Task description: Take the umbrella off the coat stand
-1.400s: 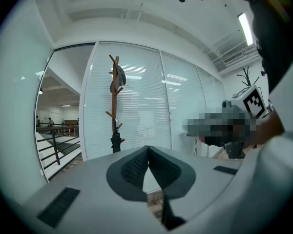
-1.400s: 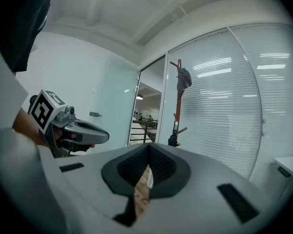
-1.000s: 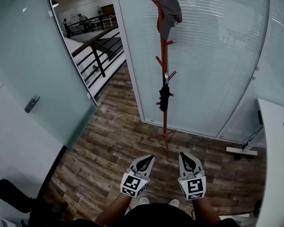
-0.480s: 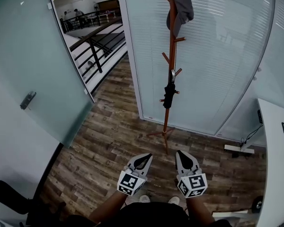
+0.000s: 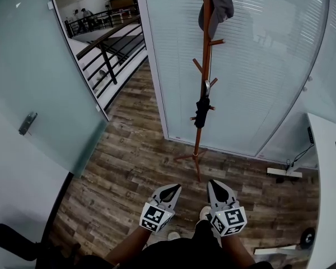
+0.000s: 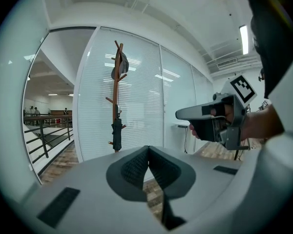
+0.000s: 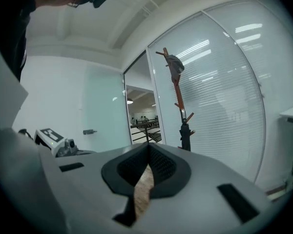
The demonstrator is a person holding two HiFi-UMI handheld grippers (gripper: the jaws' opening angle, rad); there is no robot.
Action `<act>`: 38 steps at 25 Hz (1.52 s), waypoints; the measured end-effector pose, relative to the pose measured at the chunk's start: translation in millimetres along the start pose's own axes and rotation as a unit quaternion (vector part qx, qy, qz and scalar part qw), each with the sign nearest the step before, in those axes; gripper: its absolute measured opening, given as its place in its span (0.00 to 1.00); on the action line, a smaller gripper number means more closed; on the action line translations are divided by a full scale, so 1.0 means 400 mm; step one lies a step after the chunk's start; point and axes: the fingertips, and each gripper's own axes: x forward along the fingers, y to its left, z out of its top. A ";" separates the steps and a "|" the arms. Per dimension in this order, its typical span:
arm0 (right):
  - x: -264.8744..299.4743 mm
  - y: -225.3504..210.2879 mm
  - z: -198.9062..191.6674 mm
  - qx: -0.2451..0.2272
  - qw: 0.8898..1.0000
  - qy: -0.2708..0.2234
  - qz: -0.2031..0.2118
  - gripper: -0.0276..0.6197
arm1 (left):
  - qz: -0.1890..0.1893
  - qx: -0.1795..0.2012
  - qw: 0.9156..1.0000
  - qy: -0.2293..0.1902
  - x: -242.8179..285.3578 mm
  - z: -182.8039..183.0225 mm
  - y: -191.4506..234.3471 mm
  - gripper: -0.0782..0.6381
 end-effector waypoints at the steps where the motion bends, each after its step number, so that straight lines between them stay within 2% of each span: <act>1: 0.015 -0.015 0.005 0.012 1.000 -0.002 0.004 0.05 | -0.001 0.000 1.000 0.006 0.019 -0.004 0.007 0.13; 3: 0.049 -0.051 0.018 0.003 1.000 -0.006 0.007 0.05 | 0.000 -0.003 1.000 0.008 0.063 0.001 0.024 0.13; 6: 0.107 -0.102 0.044 -0.048 0.999 -0.013 0.011 0.05 | 0.000 -0.024 1.000 0.002 0.143 0.029 0.057 0.13; 9: 0.171 -0.149 0.077 -0.077 0.996 -0.018 0.031 0.05 | 0.014 -0.019 1.000 -0.006 0.228 0.067 0.107 0.13; 12: 0.230 -0.214 0.108 -0.061 0.997 -0.015 0.055 0.05 | 0.028 -0.016 0.999 0.000 0.310 0.088 0.146 0.13; 17: 0.294 -0.343 0.117 -0.046 0.997 0.002 0.064 0.05 | 0.043 -0.026 0.999 -0.004 0.423 0.107 0.165 0.13; 22: 0.346 -0.428 0.116 -0.047 0.996 0.008 0.077 0.05 | 0.062 -0.025 0.998 -0.005 0.497 0.134 0.183 0.13; 26: 0.385 -0.463 0.117 -0.050 0.995 0.012 0.081 0.05 | 0.078 -0.037 0.996 0.000 0.532 0.121 0.214 0.13; 31: 0.460 -0.502 0.095 -0.049 0.996 0.024 0.077 0.05 | 0.085 -0.027 0.996 -0.006 0.576 0.147 0.267 0.13; 38: 0.563 -0.529 0.093 -0.053 0.997 0.033 0.050 0.05 | 0.069 -0.025 0.997 0.014 0.647 0.120 0.368 0.13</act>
